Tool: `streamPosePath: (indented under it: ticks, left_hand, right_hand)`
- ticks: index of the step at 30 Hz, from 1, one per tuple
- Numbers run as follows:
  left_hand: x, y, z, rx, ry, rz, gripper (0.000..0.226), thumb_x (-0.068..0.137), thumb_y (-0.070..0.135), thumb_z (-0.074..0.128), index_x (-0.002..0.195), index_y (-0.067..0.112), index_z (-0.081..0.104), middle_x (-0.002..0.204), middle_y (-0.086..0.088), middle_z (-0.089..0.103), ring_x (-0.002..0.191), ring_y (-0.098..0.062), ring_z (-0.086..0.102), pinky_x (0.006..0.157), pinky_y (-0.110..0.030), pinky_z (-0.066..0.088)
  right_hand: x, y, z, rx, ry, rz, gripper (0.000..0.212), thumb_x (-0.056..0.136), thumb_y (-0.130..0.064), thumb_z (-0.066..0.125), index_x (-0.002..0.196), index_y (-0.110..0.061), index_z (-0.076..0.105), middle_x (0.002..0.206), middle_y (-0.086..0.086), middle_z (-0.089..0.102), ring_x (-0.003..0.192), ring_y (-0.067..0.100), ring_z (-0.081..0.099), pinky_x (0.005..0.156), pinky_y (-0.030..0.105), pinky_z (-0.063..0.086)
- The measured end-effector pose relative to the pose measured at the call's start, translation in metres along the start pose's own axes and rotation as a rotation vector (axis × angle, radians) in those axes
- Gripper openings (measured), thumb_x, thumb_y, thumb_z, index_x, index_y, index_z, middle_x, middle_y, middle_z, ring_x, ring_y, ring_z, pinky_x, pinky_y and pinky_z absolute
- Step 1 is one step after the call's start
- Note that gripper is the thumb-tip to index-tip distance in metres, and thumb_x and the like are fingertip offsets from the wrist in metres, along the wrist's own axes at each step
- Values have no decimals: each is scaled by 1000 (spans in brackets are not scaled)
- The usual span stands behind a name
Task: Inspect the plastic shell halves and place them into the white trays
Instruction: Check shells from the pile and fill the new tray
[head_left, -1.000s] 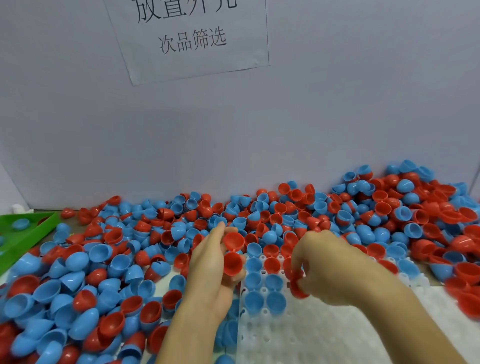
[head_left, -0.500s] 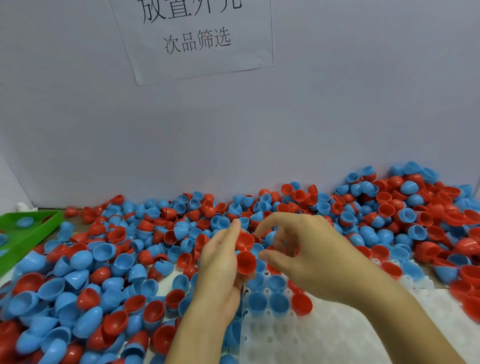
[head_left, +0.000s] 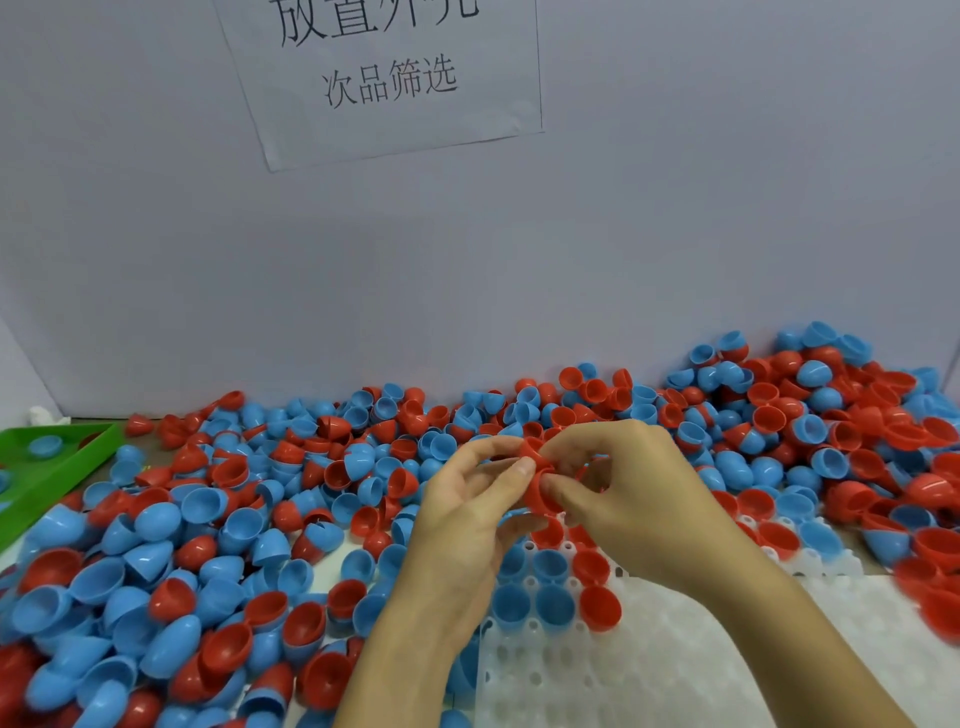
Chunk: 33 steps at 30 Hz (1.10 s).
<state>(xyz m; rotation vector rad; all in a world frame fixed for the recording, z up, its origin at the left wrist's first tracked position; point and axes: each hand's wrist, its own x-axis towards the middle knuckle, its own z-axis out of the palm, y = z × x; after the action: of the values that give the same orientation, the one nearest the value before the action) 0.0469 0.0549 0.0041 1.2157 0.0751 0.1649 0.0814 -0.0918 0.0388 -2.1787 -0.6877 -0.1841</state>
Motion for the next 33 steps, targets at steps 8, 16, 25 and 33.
streamPosePath:
  ticks: [8, 16, 25, 33]
  left_hand:
    - [3, 0, -7, 49, 127, -50, 11, 96, 19, 65, 104, 15, 71, 89, -5, 76, 74, -18, 70, 58, -25, 55]
    - [9, -8, -18, 177, 227, -32, 9, 97, 17, 64, 97, 19, 73, 85, -2, 76, 74, -17, 69, 57, -25, 54]
    - [4, 1, -15, 638, 287, 131, 19, 97, 15, 62, 91, 31, 72, 90, 10, 72, 88, -6, 67, 72, -23, 55]
    - [40, 22, 18, 1144, 161, 155, 6, 95, 24, 68, 99, 28, 70, 100, 10, 67, 82, -2, 62, 55, -8, 44]
  right_hand:
    - [-6, 8, -42, -402, -314, 245, 24, 86, -29, 74, 69, -41, 63, 75, -17, 64, 64, -4, 61, 51, 10, 45]
    - [-14, 17, -11, -699, -496, 436, 16, 82, -4, 61, 90, -18, 59, 81, -3, 58, 72, 18, 55, 61, 27, 45]
    - [-13, 11, -34, -519, -516, 465, 21, 90, -15, 65, 109, -14, 72, 110, 5, 71, 101, 21, 69, 88, 39, 59]
    - [-15, 18, -54, -386, -475, 471, 21, 93, -27, 65, 106, -13, 73, 112, 5, 72, 104, 21, 69, 92, 39, 57]
